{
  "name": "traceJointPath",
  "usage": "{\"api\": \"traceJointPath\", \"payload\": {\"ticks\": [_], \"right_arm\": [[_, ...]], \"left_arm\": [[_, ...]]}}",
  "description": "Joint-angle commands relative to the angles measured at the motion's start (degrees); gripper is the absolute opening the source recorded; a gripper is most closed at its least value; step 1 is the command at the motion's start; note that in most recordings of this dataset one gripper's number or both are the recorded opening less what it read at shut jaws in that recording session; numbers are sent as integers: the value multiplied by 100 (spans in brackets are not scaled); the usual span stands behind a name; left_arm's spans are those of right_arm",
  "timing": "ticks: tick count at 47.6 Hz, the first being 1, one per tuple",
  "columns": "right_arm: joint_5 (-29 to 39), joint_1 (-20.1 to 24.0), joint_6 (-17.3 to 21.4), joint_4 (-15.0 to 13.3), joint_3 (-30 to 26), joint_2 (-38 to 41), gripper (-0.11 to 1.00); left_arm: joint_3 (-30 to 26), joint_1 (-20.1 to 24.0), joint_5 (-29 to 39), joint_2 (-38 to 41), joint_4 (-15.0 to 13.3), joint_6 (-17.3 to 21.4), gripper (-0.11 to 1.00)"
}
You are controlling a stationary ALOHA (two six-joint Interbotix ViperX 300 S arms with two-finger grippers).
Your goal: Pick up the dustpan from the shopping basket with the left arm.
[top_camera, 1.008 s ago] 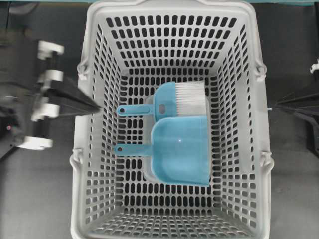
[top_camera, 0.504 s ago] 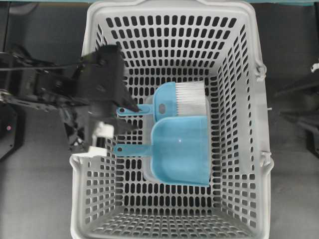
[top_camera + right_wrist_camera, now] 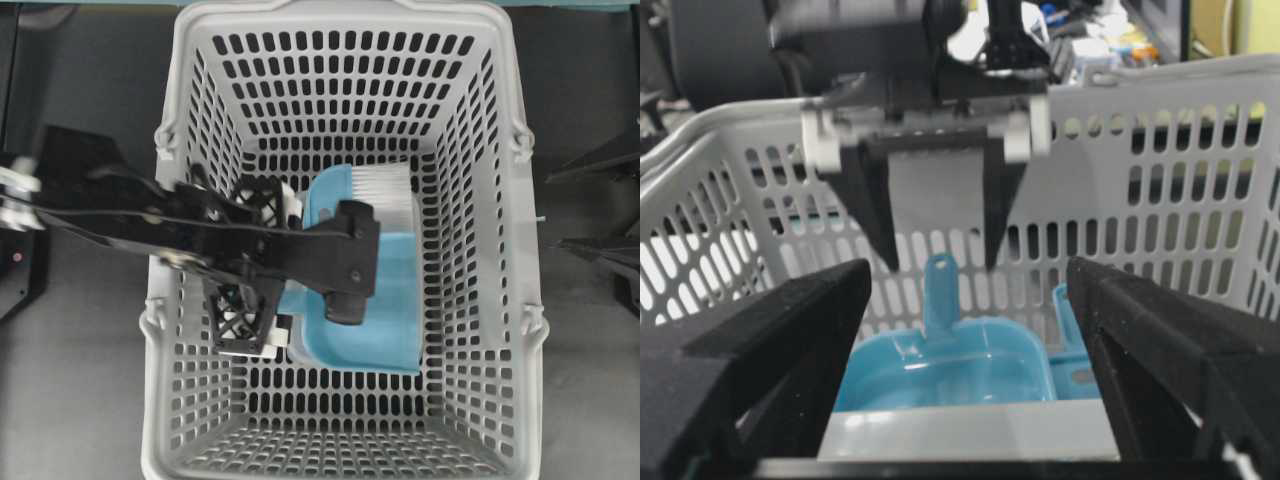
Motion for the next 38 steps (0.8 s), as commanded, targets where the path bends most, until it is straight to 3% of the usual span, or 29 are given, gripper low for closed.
{"api": "traceJointPath", "payload": {"ticks": [1, 20, 26, 30, 36, 38], "right_arm": [[-26, 9, 0, 18, -88, 44, 76], [-26, 9, 0, 26, -70, 44, 76], [-26, 9, 9, 18, -44, 44, 76], [-26, 9, 9, 26, -35, 44, 76], [-26, 9, 9, 18, -35, 70, 76], [-26, 9, 9, 26, -35, 70, 76]], "left_arm": [[-70, -9, 26, 141, 26, -79, 88], [308, 18, -79, 448, 26, -571, 87], [325, 0, -193, 439, 26, -554, 83], [343, -18, -299, 431, 26, -545, 69], [316, -35, -299, 378, 26, -545, 30], [290, -44, -290, 334, 18, -554, 28]]}}
